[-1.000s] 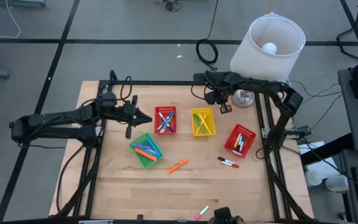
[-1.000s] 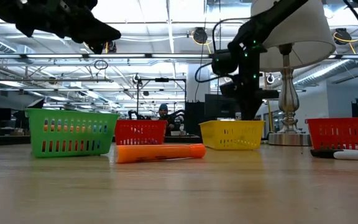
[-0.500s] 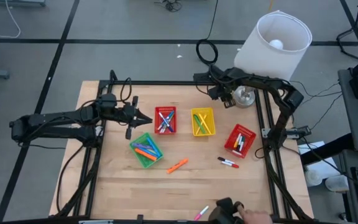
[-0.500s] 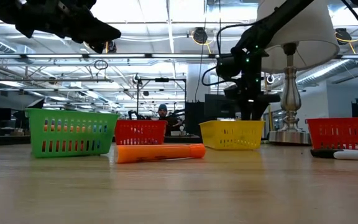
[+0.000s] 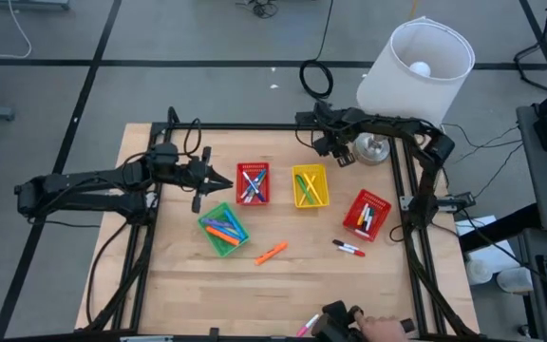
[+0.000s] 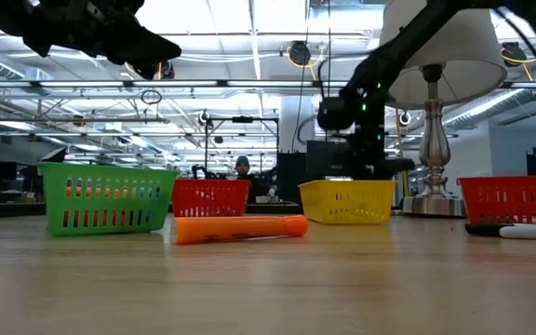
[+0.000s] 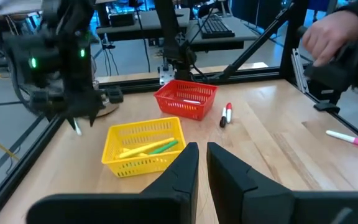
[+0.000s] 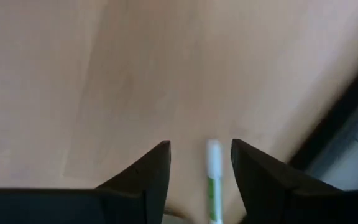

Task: Pick & Place Markers
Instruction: Put the light green highlighter into the left red bin

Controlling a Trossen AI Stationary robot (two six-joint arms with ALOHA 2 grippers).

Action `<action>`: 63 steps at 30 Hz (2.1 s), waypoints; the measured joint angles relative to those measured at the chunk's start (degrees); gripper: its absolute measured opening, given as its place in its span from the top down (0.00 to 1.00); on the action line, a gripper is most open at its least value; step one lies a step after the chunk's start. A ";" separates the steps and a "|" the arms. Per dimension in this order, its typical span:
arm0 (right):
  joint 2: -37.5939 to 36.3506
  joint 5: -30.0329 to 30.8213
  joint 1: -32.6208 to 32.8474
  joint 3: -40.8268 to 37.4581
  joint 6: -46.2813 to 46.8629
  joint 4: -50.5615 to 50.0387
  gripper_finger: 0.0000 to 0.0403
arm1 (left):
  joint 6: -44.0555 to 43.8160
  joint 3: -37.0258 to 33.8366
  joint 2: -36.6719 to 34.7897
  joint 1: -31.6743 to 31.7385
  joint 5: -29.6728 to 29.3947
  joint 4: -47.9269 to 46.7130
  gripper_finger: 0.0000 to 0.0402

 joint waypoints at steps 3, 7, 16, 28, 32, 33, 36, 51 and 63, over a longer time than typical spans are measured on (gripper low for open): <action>3.25 4.95 0.41 -0.12 -2.45 0.57 0.61 | -0.37 0.00 0.00 0.00 0.00 0.00 0.90; 5.80 10.19 0.53 0.00 -4.17 3.29 0.61 | -0.50 0.00 0.00 0.00 -0.02 -0.03 0.90; 6.03 10.49 0.12 0.04 -6.10 1.40 0.67 | -0.45 0.00 0.00 0.00 -0.07 -0.44 0.90; 6.21 11.21 -0.83 -0.03 -5.89 0.68 0.91 | -1.04 0.00 0.00 0.00 -0.04 -0.46 0.90; 6.21 10.46 -1.21 -0.03 -6.87 1.47 0.96 | -1.57 0.00 0.00 0.00 -0.04 -0.49 0.90; 6.22 10.13 -1.21 -0.05 -7.13 1.78 0.97 | -1.57 0.00 0.00 0.00 -0.04 -0.48 0.90; 6.23 9.43 -0.34 -0.08 -7.53 2.95 0.98 | -1.59 0.00 0.00 0.00 -0.02 -0.50 0.90; 6.32 10.63 9.01 3.15 -8.55 10.82 0.98 | -2.23 -0.02 0.00 0.00 0.00 -0.48 0.90; 6.21 11.87 13.74 10.49 -8.99 10.29 0.99 | -2.87 -0.02 0.00 -1.54 0.05 -0.52 0.90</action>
